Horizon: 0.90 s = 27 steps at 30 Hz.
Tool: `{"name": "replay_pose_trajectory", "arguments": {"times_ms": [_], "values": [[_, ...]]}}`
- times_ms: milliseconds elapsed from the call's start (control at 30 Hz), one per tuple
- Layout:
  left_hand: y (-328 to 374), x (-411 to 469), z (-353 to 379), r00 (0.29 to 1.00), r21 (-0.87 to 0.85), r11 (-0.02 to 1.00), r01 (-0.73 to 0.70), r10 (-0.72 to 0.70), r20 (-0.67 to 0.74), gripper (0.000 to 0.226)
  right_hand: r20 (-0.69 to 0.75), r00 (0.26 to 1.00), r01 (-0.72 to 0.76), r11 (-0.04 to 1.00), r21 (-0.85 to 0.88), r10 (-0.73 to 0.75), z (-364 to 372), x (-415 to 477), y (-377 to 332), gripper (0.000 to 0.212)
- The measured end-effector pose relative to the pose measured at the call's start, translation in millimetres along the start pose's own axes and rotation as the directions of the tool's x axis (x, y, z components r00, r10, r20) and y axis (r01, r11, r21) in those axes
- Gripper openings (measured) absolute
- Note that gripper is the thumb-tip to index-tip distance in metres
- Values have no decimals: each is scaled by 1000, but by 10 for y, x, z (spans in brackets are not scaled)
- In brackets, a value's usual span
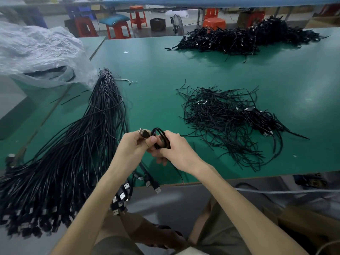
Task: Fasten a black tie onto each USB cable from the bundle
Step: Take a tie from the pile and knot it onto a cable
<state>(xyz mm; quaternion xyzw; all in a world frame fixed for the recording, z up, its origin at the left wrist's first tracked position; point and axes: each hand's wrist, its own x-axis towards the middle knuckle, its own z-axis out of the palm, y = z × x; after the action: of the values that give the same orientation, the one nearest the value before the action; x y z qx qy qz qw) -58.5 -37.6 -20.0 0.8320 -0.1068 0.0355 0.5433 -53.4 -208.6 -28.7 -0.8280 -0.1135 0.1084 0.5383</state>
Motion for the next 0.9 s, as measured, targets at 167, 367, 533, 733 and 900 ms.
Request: {"name": "replay_pose_trajectory", "arguments": {"times_ms": [167, 367, 533, 733, 900], "values": [[-1, 55, -42, 989, -37, 989, 144, -145, -37, 21, 50, 999, 3, 921, -389, 17, -58, -41, -1, 18], [113, 72, -116, 988, 385, 923, 4, -64, 143, 13, 114, 989, 145, 717, -682, -92, -105, -70, -35, 19], [126, 187, -23, 912, 639, 762, -107, -181, 369, 35, 136, 974, 218, 564, -797, -184, -168, 1, -55, 18], [-57, 253, 63, 937, 764, 626, -155, -152, 315, 28, 164, 980, 198, 519, -832, -111, -255, 203, -76, 21], [-246, 315, 137, 991, 674, 737, -39, -59, 123, 31, 66, 960, 171, 383, -908, -272, -324, 369, -37, 29]]}}
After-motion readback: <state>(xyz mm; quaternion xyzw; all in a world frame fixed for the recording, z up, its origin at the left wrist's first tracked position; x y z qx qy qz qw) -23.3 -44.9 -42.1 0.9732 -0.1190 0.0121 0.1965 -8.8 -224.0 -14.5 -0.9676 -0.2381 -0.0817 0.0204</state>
